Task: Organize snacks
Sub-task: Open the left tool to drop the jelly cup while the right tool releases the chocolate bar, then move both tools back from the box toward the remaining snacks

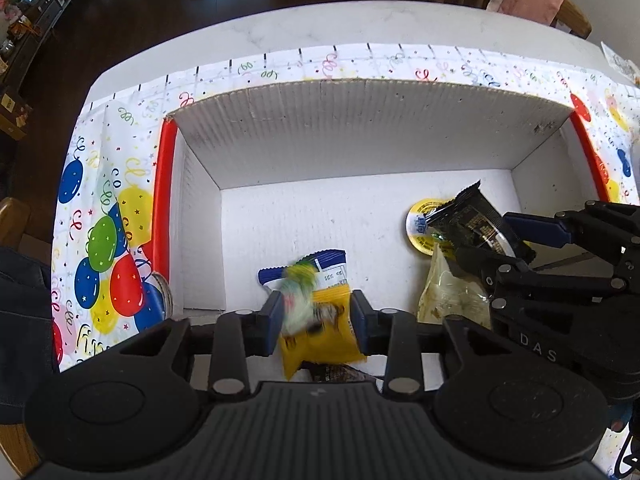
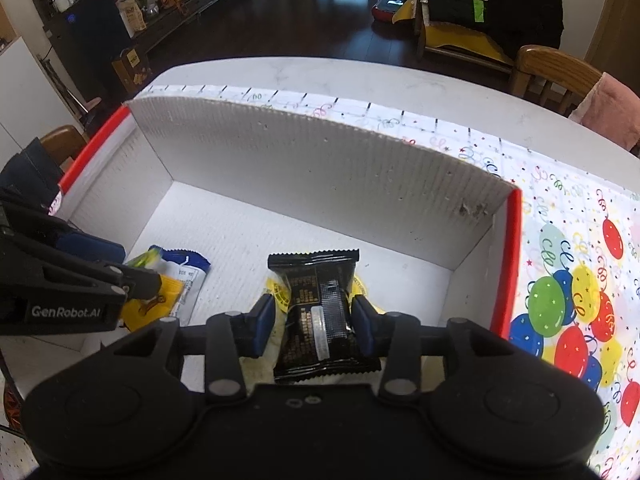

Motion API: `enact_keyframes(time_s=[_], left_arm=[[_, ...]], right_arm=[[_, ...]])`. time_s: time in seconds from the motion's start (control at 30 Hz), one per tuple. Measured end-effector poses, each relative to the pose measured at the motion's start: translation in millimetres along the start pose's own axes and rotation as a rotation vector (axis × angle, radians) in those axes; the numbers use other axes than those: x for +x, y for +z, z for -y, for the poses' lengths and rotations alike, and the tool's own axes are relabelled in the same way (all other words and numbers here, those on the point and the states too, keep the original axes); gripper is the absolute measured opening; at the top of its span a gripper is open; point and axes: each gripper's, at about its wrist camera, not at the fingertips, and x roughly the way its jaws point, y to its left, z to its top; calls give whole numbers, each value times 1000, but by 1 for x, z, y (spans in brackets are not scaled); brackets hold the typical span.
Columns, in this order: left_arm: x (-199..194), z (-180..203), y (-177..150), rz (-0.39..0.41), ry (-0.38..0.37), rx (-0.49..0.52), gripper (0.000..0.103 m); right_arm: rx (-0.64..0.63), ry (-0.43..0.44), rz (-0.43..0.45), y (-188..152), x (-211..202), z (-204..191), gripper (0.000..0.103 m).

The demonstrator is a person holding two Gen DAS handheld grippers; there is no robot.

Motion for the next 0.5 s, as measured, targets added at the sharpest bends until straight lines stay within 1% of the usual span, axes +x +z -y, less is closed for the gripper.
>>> enact_keyframes(time_s=[0.1,0.3,0.37,0.5], left_arm=[[-8,1,-3,29,-5,-4,43],[-25,-1,-12,83,-14,-15,45],[-31,-3,-16,103,-18,-19,46],[-45,-2,-26,149,-16,-15,50]], right_arm=[[3,4,14,-2,-8,0,42],[19,10,48,-7,-26,-1,47],[22,11,67,-9,-35,-3,55],[30,11,96,-15,-50,-7,59]])
